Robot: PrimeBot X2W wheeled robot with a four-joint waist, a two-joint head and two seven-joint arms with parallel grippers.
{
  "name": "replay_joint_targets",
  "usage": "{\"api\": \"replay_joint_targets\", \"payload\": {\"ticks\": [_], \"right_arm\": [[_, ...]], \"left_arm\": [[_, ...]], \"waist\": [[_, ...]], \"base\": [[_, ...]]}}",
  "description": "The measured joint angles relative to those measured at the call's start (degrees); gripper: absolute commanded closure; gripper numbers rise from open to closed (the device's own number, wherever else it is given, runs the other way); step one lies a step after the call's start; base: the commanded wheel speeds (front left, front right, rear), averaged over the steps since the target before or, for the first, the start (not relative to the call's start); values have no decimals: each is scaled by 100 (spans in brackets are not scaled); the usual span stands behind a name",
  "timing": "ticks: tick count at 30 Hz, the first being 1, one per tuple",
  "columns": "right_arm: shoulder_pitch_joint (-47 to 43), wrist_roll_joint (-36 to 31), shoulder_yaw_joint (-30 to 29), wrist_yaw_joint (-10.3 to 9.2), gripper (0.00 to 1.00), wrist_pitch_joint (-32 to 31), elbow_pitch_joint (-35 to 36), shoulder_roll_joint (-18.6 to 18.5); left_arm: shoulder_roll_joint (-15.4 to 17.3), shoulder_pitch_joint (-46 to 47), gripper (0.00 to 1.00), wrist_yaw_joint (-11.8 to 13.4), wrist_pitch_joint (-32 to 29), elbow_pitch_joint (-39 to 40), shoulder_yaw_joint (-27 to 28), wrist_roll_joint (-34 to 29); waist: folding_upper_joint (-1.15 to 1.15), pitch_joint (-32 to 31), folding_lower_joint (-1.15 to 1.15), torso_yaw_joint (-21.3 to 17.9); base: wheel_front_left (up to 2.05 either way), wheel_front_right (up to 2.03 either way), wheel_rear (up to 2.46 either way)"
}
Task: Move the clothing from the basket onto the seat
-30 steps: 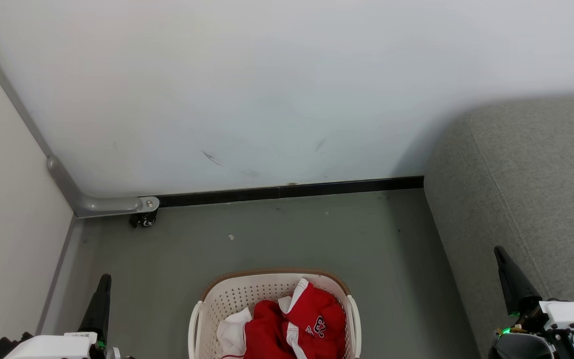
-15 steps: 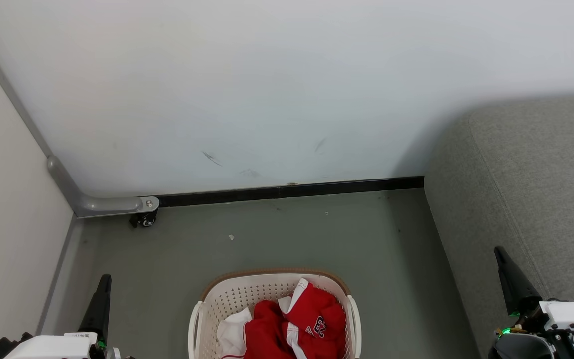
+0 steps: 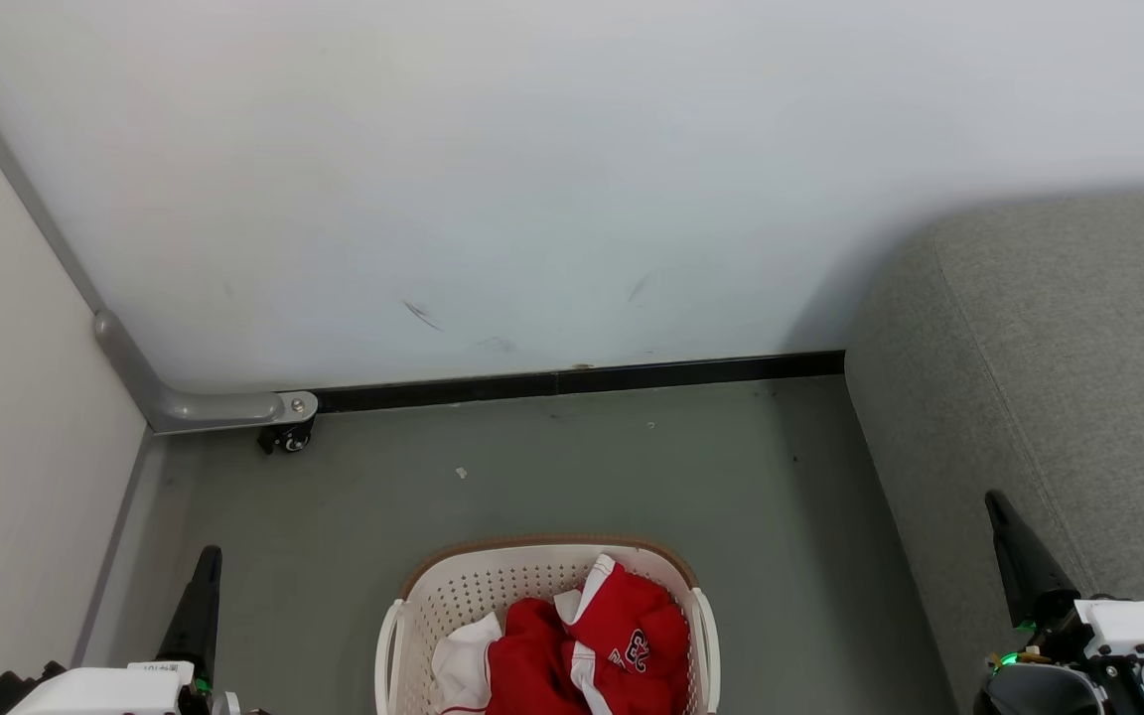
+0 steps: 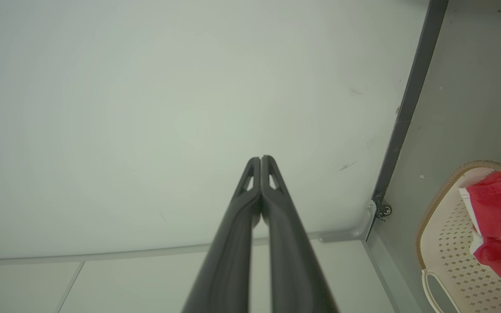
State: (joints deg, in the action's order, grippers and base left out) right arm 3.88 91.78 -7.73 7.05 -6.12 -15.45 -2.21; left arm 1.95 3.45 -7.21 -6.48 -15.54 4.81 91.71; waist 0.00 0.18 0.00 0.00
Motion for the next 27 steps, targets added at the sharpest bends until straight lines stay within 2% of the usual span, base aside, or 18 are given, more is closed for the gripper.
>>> {"api": "replay_joint_targets", "payload": {"ticks": [22,23,27], "right_arm": [[-65,-2,4,-4,100,0,-105,45],[-128,-2,11,-4,0,0,-166,76],[-348,-2,52,-7,0,0,-330,165]], "left_arm": [[-47,-77,100,2,0,-107,-11,-1],[-80,-134,0,3,0,-174,-19,-1],[-186,-314,0,10,0,-341,-63,-1]], "waist": [[0,0,0,0],[0,0,0,0],[0,2,0,-1]], "base": [[0,0,0],[0,0,0],[0,0,0]]}}
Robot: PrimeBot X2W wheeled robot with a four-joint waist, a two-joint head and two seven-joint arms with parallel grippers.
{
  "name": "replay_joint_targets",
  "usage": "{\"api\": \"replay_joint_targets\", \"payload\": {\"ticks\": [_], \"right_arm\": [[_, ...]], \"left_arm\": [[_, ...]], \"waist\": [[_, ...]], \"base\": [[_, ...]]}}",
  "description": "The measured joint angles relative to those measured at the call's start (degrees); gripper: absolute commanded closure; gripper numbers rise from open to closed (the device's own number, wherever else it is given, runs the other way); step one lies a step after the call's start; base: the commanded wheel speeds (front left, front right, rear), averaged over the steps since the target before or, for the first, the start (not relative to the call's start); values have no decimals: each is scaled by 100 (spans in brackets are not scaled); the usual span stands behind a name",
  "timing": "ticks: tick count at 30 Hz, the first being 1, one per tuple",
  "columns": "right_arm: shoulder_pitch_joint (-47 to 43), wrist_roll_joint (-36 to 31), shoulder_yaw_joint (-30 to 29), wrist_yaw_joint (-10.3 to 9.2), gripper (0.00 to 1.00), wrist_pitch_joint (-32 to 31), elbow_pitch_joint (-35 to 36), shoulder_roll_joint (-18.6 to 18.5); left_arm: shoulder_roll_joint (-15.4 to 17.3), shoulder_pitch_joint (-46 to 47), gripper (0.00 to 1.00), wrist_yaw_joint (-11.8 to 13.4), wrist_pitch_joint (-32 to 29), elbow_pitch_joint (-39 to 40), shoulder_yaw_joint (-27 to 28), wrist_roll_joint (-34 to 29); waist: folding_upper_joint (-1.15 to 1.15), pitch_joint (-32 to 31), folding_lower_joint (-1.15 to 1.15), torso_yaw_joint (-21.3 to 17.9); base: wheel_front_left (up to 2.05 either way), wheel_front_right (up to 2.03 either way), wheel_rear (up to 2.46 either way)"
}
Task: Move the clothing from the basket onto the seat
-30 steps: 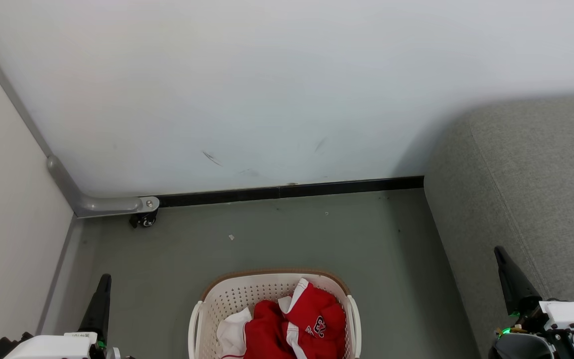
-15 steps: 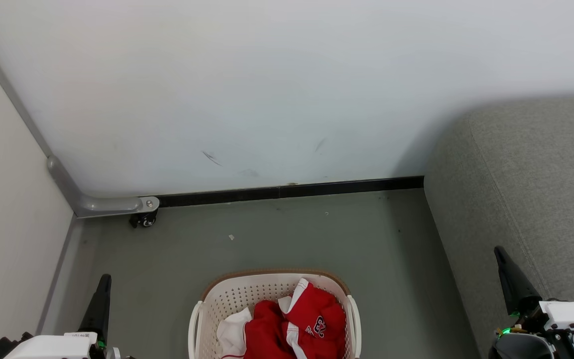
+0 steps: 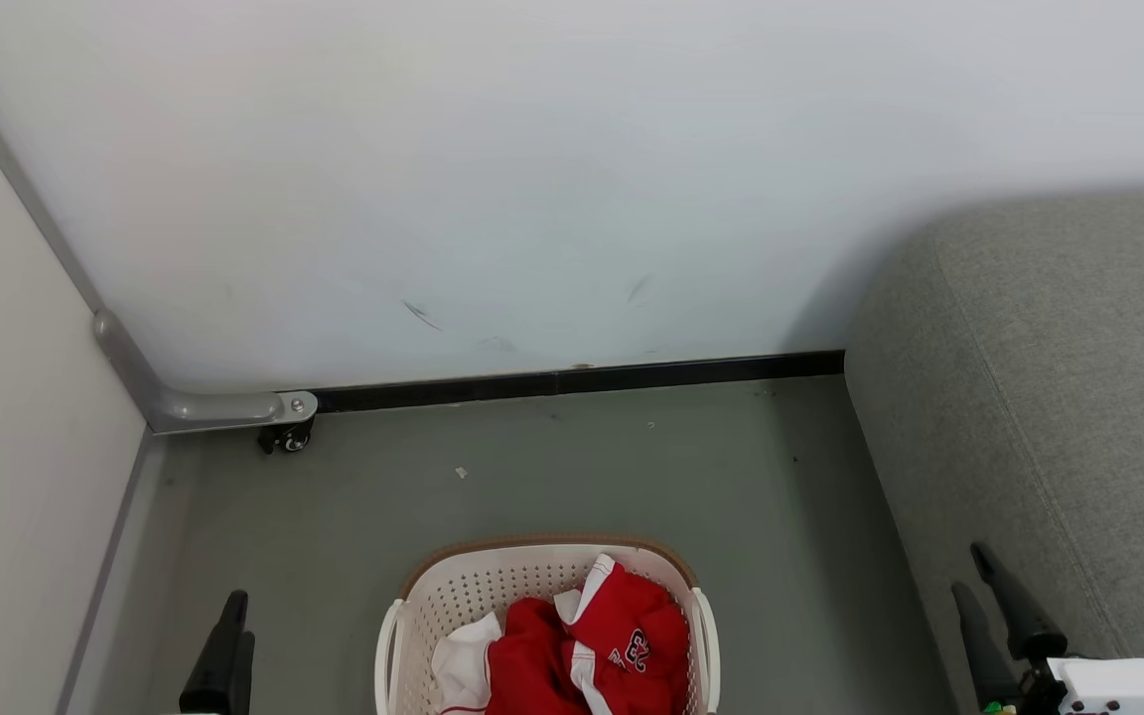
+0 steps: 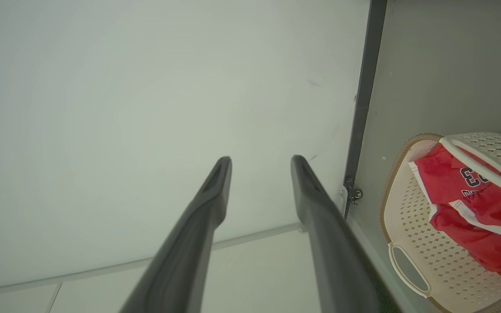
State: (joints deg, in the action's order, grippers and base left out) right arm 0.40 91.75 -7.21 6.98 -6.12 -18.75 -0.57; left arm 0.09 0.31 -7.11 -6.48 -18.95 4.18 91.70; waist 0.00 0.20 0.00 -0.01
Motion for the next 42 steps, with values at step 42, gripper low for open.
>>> {"api": "replay_joint_targets", "payload": {"ticks": [42], "right_arm": [[549,-2677,777,2,0,868,27,-381]], "left_arm": [[649,529,0,-2,892,200,-987,-2161]], "waist": [[0,8,100,-62]], "base": [[0,0,0]]}}
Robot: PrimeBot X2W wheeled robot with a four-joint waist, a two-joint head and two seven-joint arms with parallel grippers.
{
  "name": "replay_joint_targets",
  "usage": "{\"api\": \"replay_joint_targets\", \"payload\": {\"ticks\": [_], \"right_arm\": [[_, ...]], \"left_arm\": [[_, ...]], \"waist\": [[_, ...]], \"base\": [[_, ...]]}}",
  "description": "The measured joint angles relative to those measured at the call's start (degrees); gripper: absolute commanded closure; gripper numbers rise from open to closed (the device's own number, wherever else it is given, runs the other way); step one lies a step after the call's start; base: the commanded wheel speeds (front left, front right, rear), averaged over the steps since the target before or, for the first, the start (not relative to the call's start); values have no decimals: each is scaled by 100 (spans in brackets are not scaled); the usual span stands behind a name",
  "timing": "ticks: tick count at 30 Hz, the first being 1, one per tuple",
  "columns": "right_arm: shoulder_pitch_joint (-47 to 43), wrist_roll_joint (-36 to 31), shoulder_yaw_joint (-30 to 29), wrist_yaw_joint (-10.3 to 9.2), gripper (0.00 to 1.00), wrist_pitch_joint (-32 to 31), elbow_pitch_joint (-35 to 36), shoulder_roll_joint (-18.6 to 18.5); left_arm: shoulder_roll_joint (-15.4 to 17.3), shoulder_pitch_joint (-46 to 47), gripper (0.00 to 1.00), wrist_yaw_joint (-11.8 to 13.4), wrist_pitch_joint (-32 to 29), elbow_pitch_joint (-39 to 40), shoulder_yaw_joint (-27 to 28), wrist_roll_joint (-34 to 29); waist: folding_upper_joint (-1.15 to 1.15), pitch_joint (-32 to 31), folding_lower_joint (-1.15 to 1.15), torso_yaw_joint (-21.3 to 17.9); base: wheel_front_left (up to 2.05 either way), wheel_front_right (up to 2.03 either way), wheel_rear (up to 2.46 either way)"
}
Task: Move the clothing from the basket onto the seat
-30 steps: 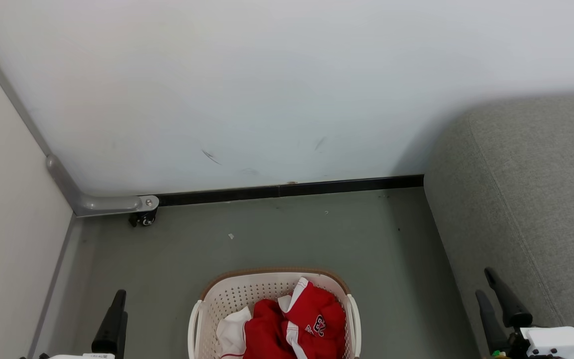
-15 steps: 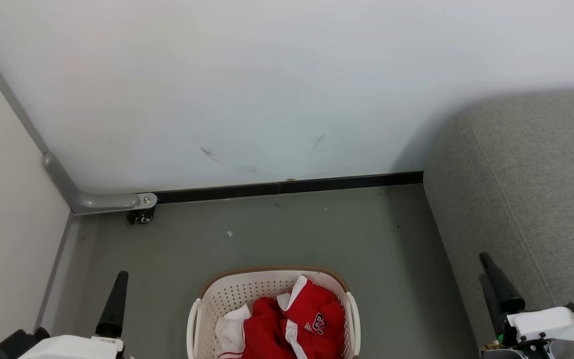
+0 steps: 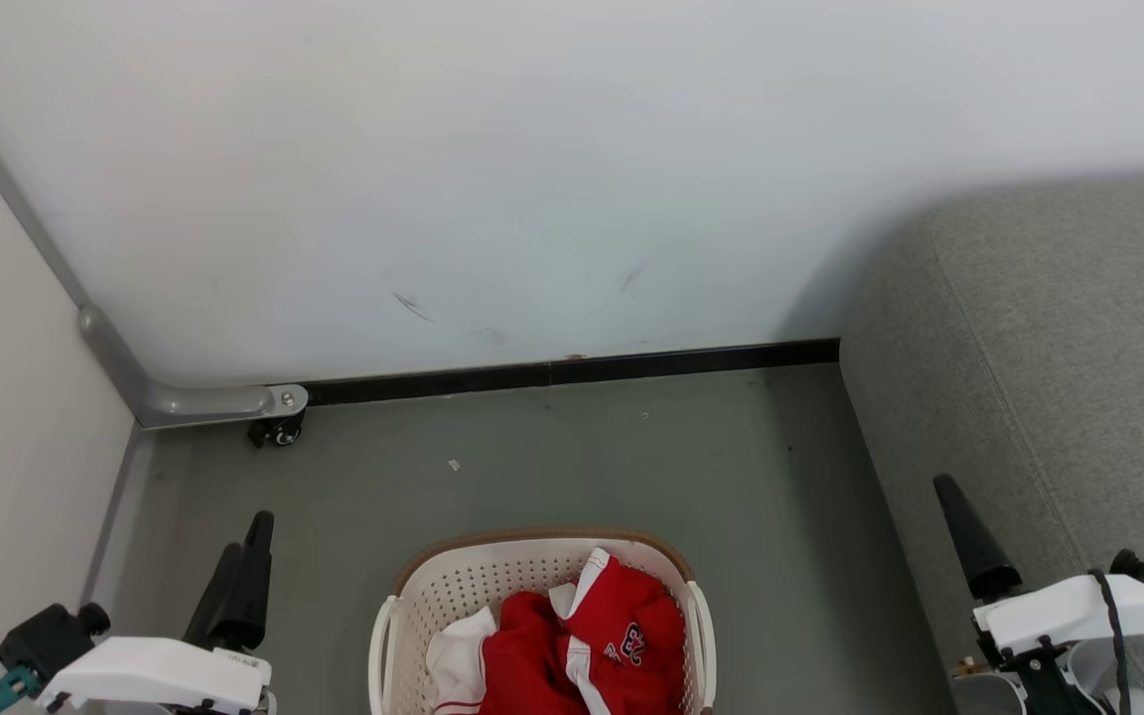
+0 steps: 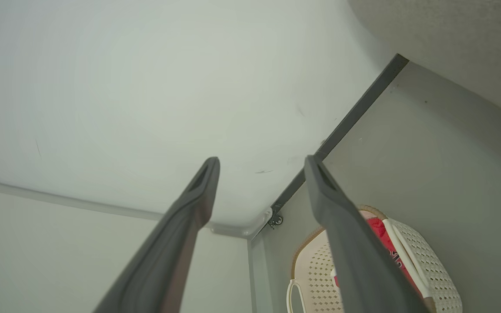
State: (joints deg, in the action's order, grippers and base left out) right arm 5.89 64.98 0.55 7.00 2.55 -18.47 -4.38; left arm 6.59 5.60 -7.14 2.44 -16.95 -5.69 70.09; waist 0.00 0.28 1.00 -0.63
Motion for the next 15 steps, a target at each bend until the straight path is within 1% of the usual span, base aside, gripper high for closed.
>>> {"api": "replay_joint_targets", "payload": {"ticks": [5,8,15], "right_arm": [[48,-620,38,0,0,83,75,-23],[53,-1009,81,1,0,157,120,-47],[87,-1894,60,3,0,298,185,-51]], "left_arm": [[66,87,0,0,89,97,-58,-520],[66,103,0,0,164,125,-90,-775],[82,107,0,-1,303,167,-164,-1386]], "waist": [[0,9,-3,-4],[0,21,-15,-6],[0,67,-51,-17]], "base": [[0,0,0],[0,0,0],[0,0,0]]}}
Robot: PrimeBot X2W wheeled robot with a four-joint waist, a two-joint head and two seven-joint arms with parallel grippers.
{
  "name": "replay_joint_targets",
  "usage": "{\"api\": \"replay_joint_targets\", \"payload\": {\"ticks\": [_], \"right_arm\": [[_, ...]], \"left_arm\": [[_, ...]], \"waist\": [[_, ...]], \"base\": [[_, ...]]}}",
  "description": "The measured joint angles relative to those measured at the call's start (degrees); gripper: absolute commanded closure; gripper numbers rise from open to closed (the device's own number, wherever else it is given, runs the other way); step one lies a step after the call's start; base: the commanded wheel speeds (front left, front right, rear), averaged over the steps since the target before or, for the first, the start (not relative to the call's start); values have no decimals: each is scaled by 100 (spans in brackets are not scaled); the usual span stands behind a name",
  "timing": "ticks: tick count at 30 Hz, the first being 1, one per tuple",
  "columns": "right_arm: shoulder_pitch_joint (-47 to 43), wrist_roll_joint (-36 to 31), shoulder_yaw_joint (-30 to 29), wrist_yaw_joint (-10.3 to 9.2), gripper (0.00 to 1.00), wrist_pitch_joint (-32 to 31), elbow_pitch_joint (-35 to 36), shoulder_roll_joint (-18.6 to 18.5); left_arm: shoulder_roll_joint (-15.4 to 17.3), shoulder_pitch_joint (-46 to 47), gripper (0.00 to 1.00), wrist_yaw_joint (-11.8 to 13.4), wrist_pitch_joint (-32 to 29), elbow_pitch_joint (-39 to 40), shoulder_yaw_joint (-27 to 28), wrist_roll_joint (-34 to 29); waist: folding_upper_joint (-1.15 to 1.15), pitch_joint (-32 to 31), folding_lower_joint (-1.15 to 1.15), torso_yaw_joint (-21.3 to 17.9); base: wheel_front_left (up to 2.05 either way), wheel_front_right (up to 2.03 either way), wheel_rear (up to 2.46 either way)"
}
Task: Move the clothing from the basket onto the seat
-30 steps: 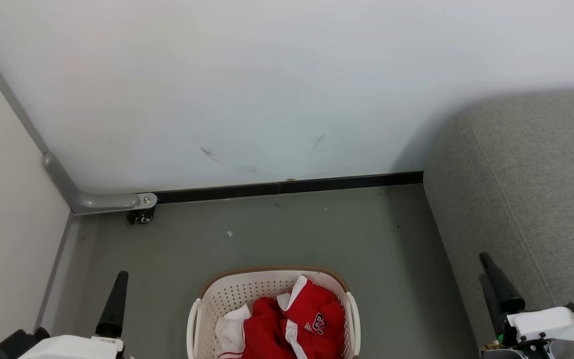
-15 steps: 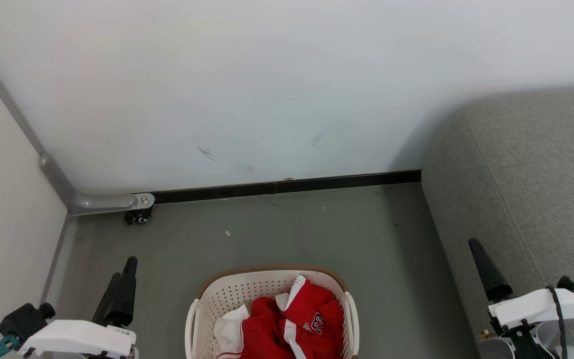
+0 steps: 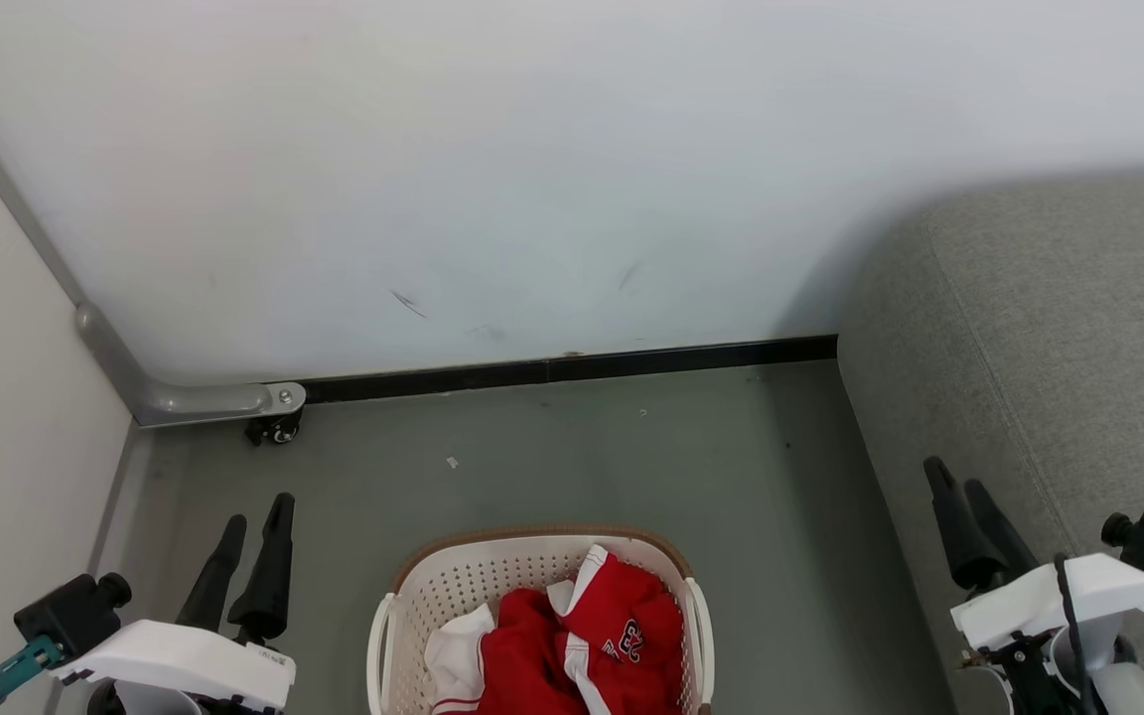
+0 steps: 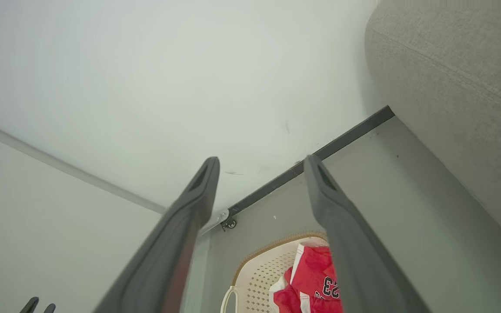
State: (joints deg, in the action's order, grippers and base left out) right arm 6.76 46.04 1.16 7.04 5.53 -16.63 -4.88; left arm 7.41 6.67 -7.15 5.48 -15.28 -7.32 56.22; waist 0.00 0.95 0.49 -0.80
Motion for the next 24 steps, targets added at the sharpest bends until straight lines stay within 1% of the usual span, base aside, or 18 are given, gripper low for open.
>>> {"api": "replay_joint_targets", "payload": {"ticks": [5,9,14,24], "right_arm": [[62,-535,-81,0,0,109,44,65],[62,-949,-96,1,0,178,94,104],[62,-1428,-104,1,0,281,135,131],[76,-2405,-69,2,0,482,286,153]], "left_arm": [[0,15,0,0,94,42,-5,-431],[1,19,0,-1,181,46,-7,-767],[-18,20,0,-7,289,62,-11,-1101],[-14,118,0,-7,510,131,-67,-1887]], "waist": [[0,23,-23,-5],[0,28,-34,-6],[0,24,-40,-5],[0,29,-44,-12]], "base": [[0,0,0],[0,0,0],[0,0,0],[0,0,0]]}}
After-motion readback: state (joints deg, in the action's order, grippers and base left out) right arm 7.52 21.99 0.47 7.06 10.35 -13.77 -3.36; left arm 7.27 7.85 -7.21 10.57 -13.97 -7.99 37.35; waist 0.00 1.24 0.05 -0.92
